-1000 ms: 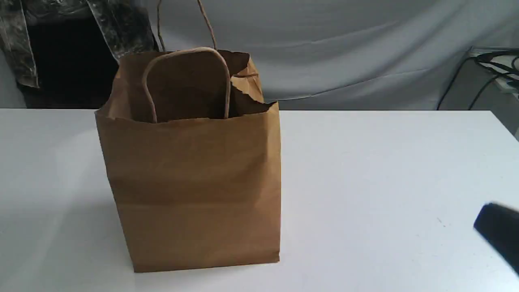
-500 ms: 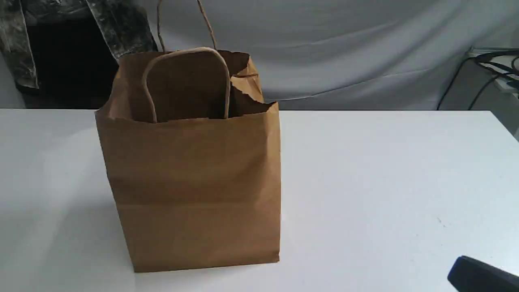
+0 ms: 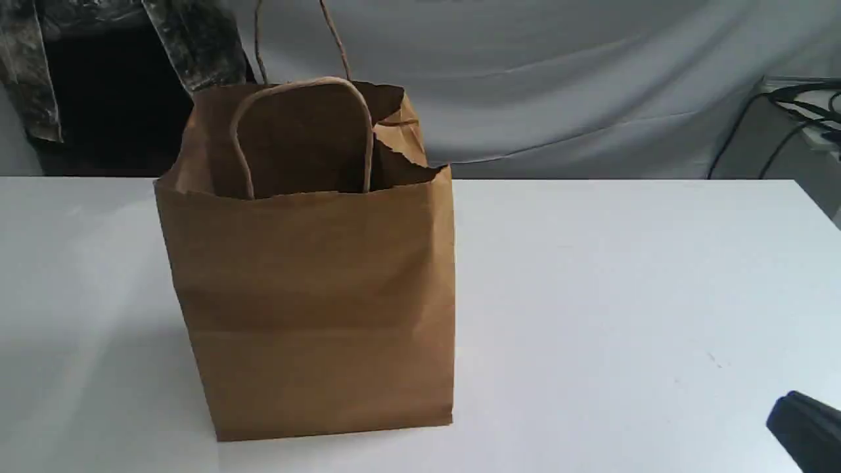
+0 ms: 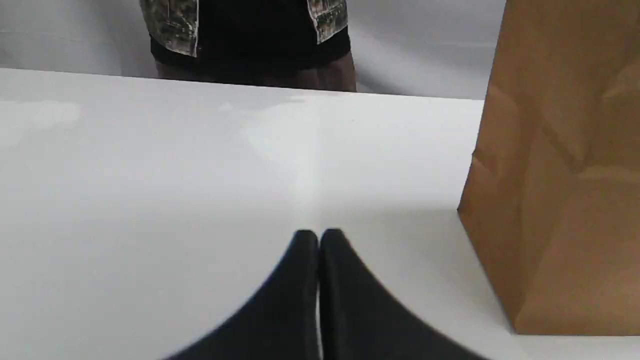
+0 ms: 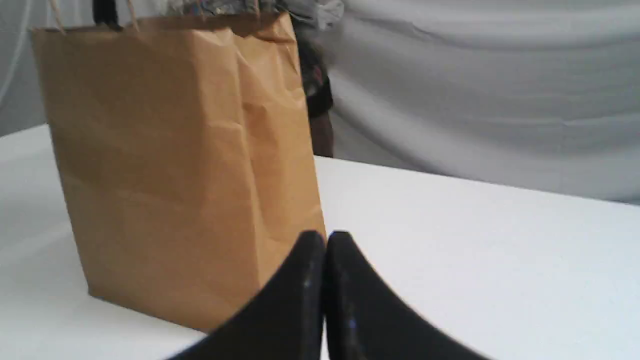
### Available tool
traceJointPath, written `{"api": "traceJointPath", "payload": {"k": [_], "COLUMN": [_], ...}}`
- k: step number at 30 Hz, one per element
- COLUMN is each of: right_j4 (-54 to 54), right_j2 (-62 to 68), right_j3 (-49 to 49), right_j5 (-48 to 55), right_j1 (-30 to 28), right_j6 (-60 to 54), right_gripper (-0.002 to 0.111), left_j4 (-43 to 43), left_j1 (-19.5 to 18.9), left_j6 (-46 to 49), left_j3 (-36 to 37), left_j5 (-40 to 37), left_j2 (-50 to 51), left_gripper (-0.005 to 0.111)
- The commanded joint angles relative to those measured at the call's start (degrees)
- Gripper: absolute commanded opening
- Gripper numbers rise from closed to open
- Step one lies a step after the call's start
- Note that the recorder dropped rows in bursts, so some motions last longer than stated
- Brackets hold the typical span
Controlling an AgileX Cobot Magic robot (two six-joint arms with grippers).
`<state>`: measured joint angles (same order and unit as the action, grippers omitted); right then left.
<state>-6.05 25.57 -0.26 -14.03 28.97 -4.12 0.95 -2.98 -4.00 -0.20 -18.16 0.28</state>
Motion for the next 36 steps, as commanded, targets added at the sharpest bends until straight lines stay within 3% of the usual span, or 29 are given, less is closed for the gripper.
{"api": "traceJointPath", "payload": {"k": [1,4,9,17,23,36], "right_j4": [-1.8,-1.8,-2.1,-2.1,-2.1,-1.9], "right_j2": [0.3,0.3,-1.8,-5.2,-9.5,-22.8], "right_j3": [0.3,0.3,0.3,0.3,0.3,0.3], "right_j5": [3.2,5.2,8.6,12.3,16.0,25.0], "right_j1": [-0.4,-0.4,-5.7,-20.1,-27.4,-30.7], "right_j6": [-3.9,-6.0,-6.1,-5.8,-6.1,-6.4], "right_gripper": [0.0,0.0,0.0,0.0,0.0,0.0], "left_j4": [0.1,0.1,0.1,0.1,0.1,0.1], "left_j1": [-0.1,-0.1,-0.1,-0.1,-0.1,-0.1], "left_j6": [0.0,0.0,0.0,0.0,0.0,0.0], "left_j3": [0.2,0.2,0.2,0.2,0.2,0.2], "left_j5": [0.2,0.2,0.2,0.2,0.2,0.2], "left_j2": [-0.3,-0.3,-0.3,-0.3,-0.3,-0.3], "left_gripper": [0.0,0.0,0.0,0.0,0.0,0.0]}}
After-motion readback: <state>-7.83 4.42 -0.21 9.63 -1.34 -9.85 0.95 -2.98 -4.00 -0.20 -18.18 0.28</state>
